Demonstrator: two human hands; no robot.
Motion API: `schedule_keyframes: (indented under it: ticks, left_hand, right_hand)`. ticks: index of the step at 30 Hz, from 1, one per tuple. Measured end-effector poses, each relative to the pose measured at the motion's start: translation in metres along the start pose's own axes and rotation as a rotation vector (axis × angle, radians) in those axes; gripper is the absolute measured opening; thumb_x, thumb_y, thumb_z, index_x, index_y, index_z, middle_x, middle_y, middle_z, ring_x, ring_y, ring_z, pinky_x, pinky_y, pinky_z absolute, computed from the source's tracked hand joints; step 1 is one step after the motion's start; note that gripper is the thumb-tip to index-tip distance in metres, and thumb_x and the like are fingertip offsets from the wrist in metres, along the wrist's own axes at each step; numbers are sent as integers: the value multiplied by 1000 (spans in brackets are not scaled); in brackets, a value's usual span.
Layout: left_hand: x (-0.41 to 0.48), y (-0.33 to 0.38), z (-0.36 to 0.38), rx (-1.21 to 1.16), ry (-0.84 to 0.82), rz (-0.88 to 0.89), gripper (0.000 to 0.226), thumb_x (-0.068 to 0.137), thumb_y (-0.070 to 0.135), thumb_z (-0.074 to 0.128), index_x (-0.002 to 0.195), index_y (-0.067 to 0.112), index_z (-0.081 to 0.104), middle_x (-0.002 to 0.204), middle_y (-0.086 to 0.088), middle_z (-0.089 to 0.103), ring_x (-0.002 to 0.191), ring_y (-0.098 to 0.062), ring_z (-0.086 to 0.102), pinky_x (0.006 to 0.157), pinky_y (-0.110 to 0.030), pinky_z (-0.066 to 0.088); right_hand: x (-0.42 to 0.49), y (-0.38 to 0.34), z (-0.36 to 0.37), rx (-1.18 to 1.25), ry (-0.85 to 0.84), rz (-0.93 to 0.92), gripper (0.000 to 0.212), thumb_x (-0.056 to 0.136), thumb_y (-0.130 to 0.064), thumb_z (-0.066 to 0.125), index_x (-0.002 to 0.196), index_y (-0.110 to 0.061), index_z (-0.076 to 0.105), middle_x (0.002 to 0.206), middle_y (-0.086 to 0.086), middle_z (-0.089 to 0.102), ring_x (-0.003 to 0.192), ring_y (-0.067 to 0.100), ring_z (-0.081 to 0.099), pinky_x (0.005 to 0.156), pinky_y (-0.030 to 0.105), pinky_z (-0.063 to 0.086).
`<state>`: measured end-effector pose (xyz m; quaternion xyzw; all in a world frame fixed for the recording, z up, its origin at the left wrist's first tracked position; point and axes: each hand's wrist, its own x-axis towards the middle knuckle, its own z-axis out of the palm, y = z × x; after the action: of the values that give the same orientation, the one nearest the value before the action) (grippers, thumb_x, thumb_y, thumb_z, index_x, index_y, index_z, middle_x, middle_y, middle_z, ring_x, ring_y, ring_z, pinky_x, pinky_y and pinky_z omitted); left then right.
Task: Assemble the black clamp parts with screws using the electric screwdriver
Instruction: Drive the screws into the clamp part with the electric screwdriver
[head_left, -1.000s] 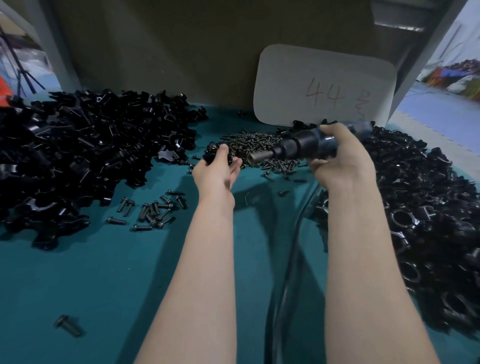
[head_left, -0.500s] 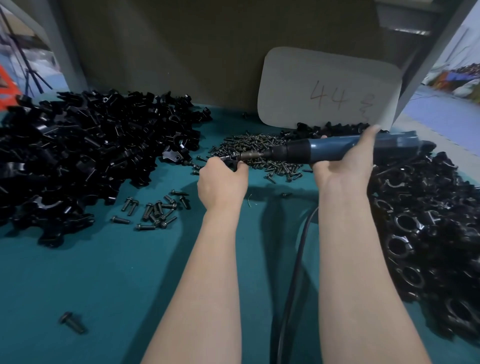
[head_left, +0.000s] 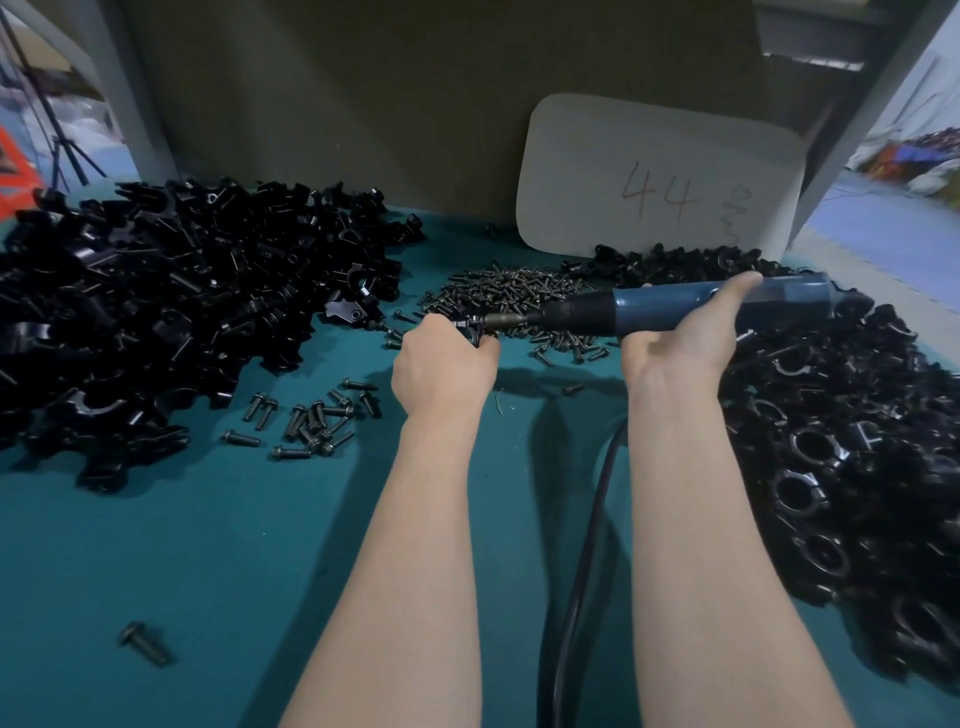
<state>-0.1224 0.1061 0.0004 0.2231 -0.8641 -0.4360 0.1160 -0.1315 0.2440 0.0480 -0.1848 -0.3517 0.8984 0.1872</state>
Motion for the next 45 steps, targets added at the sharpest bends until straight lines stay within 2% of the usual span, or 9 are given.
schedule_keyframes:
  ticks: [2, 5, 9, 11, 13, 22, 25, 29, 45]
  left_hand:
    - [1, 0, -2, 10, -3, 3, 21, 87, 34, 60, 88, 14, 58, 82, -7, 71, 81, -24, 67, 59, -28, 44]
    - [2, 1, -4, 81, -19, 18, 28, 87, 35, 61, 74, 16, 45, 81, -8, 71, 82, -25, 68, 60, -28, 44]
    - [0, 1, -3, 49, -96, 10, 27, 87, 32, 61, 71, 13, 50, 60, -5, 69, 61, -19, 69, 65, -29, 56]
    - [2, 0, -4, 28, -110, -5, 24, 87, 31, 61, 74, 12, 54, 55, -4, 67, 47, -14, 63, 66, -30, 59]
    - [3, -1, -4, 35, -111, -16, 25, 87, 31, 61, 74, 11, 54, 54, -4, 67, 45, -13, 61, 67, -30, 59]
    - [2, -1, -5, 23, -61, -19, 31, 87, 33, 62, 69, 14, 45, 57, -3, 67, 57, -17, 67, 58, -23, 50]
    - [1, 1, -5, 23, -38, -20, 32, 86, 34, 62, 69, 15, 43, 63, -5, 69, 68, -21, 71, 63, -27, 52]
    - [2, 2, -4, 21, -33, -24, 32, 86, 36, 62, 71, 15, 43, 79, -10, 72, 79, -25, 71, 74, -36, 57]
    - [3, 1, -4, 25, -17, -14, 31, 86, 35, 61, 70, 16, 43, 84, -9, 72, 82, -26, 70, 74, -37, 58]
  right_hand:
    - [4, 0, 0, 151, -36, 11, 34, 93, -55, 47, 88, -22, 45, 105, -3, 54, 89, 12, 61, 102, 32, 45]
    - [1, 1, 0, 212, -55, -7, 34, 94, -53, 47, 93, -19, 46, 103, -1, 55, 82, 12, 64, 85, 24, 53]
    - [3, 4, 3, 212, -121, -105, 53, 96, -48, 44, 135, -12, 35, 107, 0, 54, 85, 13, 63, 63, 18, 52]
    - [3, 6, 5, 213, -135, -137, 58, 97, -48, 43, 141, -13, 30, 107, 0, 55, 87, 14, 64, 63, 18, 53]
    - [3, 8, 3, 196, -145, -149, 61, 96, -48, 43, 143, -12, 28, 106, 1, 56, 87, 13, 63, 66, 18, 53]
    - [3, 15, 4, 213, -141, -129, 60, 96, -49, 44, 141, -12, 31, 110, 2, 55, 95, 15, 62, 72, 20, 52]
    - [2, 15, 5, 222, -133, -116, 55, 96, -48, 43, 136, -12, 34, 107, 1, 55, 94, 15, 62, 68, 19, 51]
    - [2, 15, 5, 214, -125, -108, 62, 95, -50, 44, 143, -14, 29, 111, 1, 55, 95, 15, 62, 65, 18, 51]
    - [1, 18, 5, 219, -133, -106, 65, 95, -51, 45, 144, -13, 27, 109, 2, 55, 93, 14, 63, 61, 17, 52]
